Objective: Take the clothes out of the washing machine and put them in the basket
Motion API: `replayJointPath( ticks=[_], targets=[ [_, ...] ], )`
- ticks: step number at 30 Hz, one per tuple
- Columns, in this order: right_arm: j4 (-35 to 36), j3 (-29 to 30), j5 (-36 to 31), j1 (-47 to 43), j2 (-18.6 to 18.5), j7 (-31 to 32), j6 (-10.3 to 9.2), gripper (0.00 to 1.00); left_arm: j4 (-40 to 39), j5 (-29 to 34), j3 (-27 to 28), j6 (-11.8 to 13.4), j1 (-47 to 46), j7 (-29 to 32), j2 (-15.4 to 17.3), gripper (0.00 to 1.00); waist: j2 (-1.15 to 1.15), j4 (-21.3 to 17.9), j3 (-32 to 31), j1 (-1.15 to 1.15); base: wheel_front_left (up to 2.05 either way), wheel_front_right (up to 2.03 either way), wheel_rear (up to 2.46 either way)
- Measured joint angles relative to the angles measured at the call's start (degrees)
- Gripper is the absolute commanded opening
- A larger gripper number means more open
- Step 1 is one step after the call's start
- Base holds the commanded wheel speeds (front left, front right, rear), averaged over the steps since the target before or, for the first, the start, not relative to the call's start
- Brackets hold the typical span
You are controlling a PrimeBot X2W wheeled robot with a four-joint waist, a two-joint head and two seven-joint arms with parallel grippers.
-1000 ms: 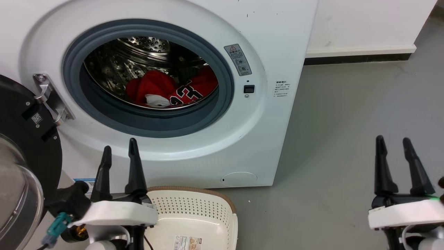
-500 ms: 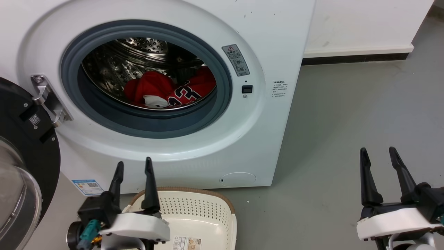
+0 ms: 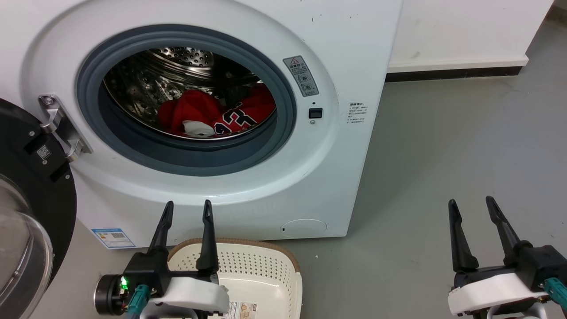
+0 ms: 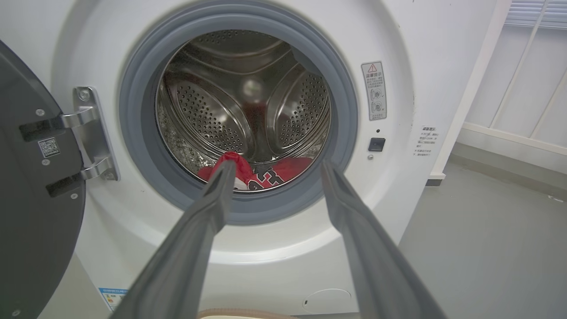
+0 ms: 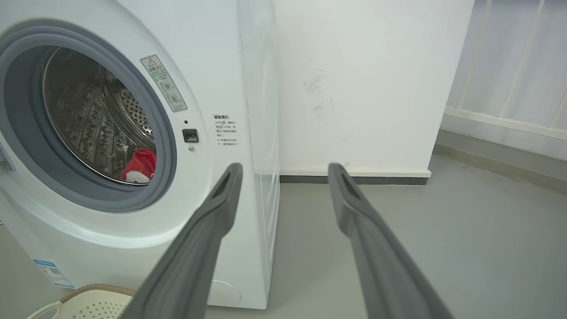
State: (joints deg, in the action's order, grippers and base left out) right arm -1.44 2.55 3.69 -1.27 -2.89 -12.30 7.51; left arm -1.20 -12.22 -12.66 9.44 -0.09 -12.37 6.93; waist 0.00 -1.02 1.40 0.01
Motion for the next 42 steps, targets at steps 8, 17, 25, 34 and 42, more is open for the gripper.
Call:
replayJointPath(
  ticks=[8, 17, 25, 34, 42],
  targets=[
    [0.02, 0.0, -2.35, -0.03, 0.01, -0.97, 0.0, 1.0, 1.38, 0.97, 2.05, -5.02, 0.19, -0.97, -1.58, 1.0, 0.0, -0.21, 0.21, 0.0, 0.0, 0.0, 0.0],
    [0.46, -0.14, -3.91, -0.18, -0.01, -1.9, 0.0, 1.0, 1.12, 4.87, 4.69, -9.02, 1.62, -1.93, -3.07, 1.0, 0.0, -0.66, 0.07, 0.0, 0.0, 0.0, 0.0],
    [-0.58, 0.3, 1.55, -0.6, -0.03, -2.77, 0.0, 1.0, 0.73, 5.17, 7.06, -12.04, 2.01, -2.56, -3.9, 1.0, 0.0, -0.71, -0.18, 0.0, 0.0, 0.0, 0.0],
    [-1.66, 0.63, 1.92, -0.53, -0.02, -2.78, 0.0, 1.0, 1.1, 4.42, 7.53, -13.02, 2.19, -2.7, -3.98, 1.0, 0.0, -0.73, -0.37, 0.0, 0.0, 0.0, 0.0],
    [-2.14, 0.59, 1.89, -0.53, -0.02, -2.78, 0.0, 1.0, 1.38, 4.44, 7.43, -12.96, 2.38, -2.7, -3.98, 1.0, 0.0, -0.63, -0.54, 0.0, 0.0, 0.0, 0.0]
  ],
)
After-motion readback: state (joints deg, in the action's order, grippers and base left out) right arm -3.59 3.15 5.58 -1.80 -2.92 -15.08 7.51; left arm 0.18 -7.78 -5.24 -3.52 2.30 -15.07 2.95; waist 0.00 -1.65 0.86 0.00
